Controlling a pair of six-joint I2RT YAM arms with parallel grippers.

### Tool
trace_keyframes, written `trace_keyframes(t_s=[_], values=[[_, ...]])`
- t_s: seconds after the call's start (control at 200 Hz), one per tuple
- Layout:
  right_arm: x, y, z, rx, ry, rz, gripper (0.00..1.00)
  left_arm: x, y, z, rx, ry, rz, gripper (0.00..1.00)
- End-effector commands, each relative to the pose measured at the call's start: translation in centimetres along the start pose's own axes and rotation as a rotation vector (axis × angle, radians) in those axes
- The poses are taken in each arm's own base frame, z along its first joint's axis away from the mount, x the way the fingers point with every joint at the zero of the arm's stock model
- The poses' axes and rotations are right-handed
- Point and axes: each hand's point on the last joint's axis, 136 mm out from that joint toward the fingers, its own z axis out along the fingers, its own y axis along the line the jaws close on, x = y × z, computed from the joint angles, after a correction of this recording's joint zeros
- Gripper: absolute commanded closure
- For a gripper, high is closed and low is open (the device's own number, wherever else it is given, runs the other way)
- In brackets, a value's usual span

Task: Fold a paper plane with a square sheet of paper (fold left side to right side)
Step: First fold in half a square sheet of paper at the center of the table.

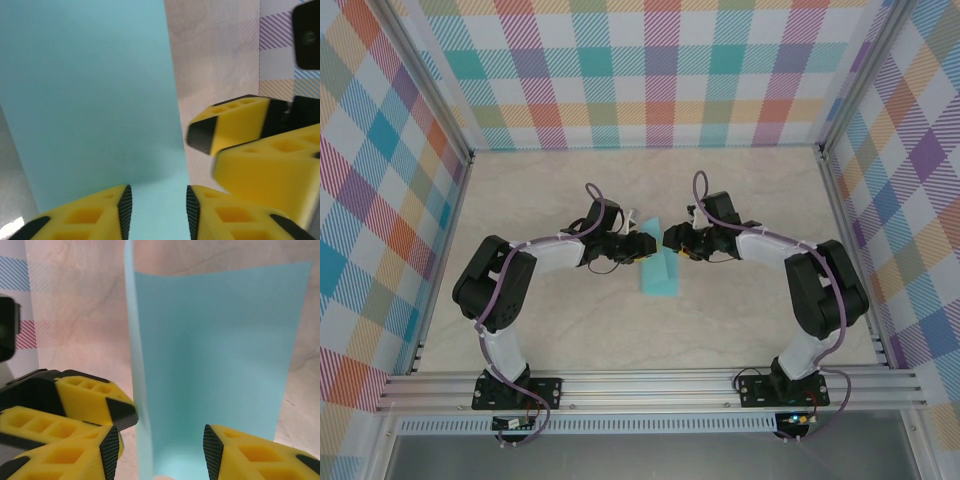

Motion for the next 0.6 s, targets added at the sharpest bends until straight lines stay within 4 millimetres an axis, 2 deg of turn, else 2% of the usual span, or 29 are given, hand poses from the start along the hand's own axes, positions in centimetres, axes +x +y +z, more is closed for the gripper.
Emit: trace_keyframes(t_s=[0.0, 0.16, 0.38, 0.46, 0.595], values=[[0.1, 1.4, 1.1, -0.082, 0.043, 0.005, 0.51, 0.2, -0.7, 0.5, 0.013, 0.011, 0.02, 0.7], [0.4, 1.6, 2.1, -0.116, 0.076, 0.008, 0.58, 0.3, -0.6, 0.6, 0.009, 0.014, 0.022, 0.74], [1.1, -0.2, 2.2, -0.038, 0.084, 0.009, 0.87, 0.2, -0.7, -0.4, -0.026, -0.002, 0.048, 0.72], [1.4, -1.0, 2.1, 0.002, 0.086, 0.009, 0.95, 0.1, -0.7, -1.0, -0.052, -0.017, 0.055, 0.69], [1.6, -2.2, 1.7, 0.072, 0.078, 0.002, 0.95, -0.2, 1.0, -2.1, -0.174, -0.06, 0.032, 0.53]])
